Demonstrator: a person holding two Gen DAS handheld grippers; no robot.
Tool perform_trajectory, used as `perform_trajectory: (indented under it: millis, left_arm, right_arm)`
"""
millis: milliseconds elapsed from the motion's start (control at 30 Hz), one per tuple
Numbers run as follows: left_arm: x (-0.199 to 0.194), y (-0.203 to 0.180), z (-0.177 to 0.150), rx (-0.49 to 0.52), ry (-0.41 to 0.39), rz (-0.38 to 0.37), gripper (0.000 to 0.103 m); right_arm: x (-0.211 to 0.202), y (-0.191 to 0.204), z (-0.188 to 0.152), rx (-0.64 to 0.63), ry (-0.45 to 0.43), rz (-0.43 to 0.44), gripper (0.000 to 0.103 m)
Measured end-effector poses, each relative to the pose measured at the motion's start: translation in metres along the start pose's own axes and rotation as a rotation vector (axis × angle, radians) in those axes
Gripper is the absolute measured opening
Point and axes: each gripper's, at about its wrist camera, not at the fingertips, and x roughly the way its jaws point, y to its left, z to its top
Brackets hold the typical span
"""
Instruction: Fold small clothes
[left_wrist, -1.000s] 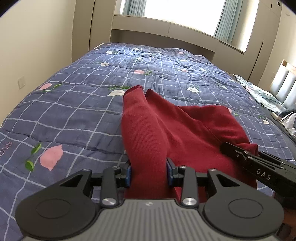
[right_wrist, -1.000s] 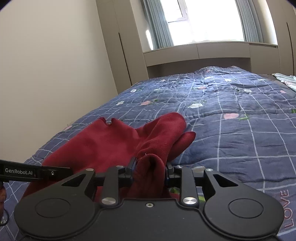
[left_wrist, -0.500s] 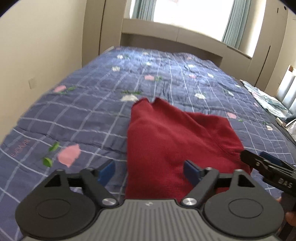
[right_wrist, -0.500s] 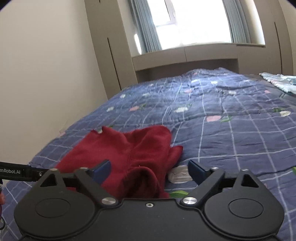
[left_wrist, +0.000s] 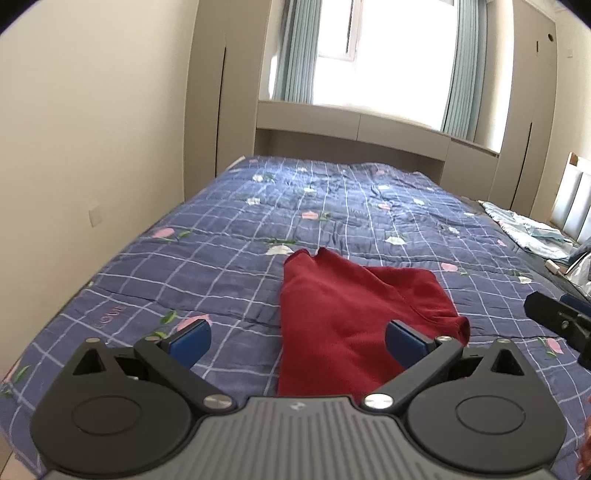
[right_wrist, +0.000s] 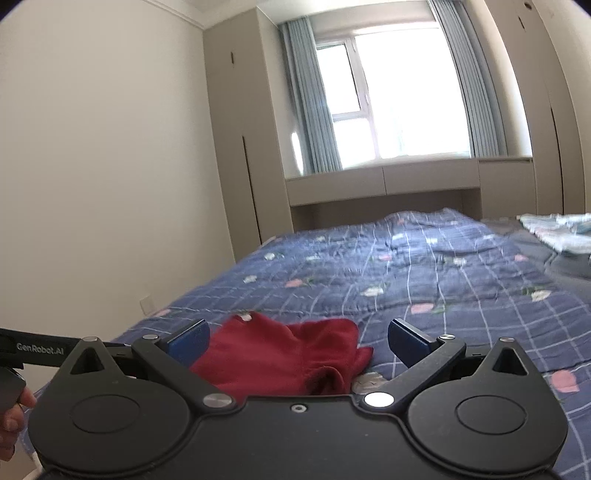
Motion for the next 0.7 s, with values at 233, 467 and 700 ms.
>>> perform_trajectory:
  millis: [233,467,700]
  left_arm:
    - [-0.044,0.004,-0.019,0.005,-0.057,0.009,0.102]
    - [-0.08,0.005,-0.047,0.023,-0.092,0.023,0.102]
    - [-0.091,0.003,-0.074,0.032,-0.09,0.024,0.103]
  right_arm:
    - [-0.05,0.025,-0.004,-0.057,-0.058,0.012,0.102]
    - [-0.092,0.041,-0.023,-0.089,-0.073,-0.007,0.102]
    - [-0.117,0.044,-0.049,-0.078,-0.077,-0.064,0.102]
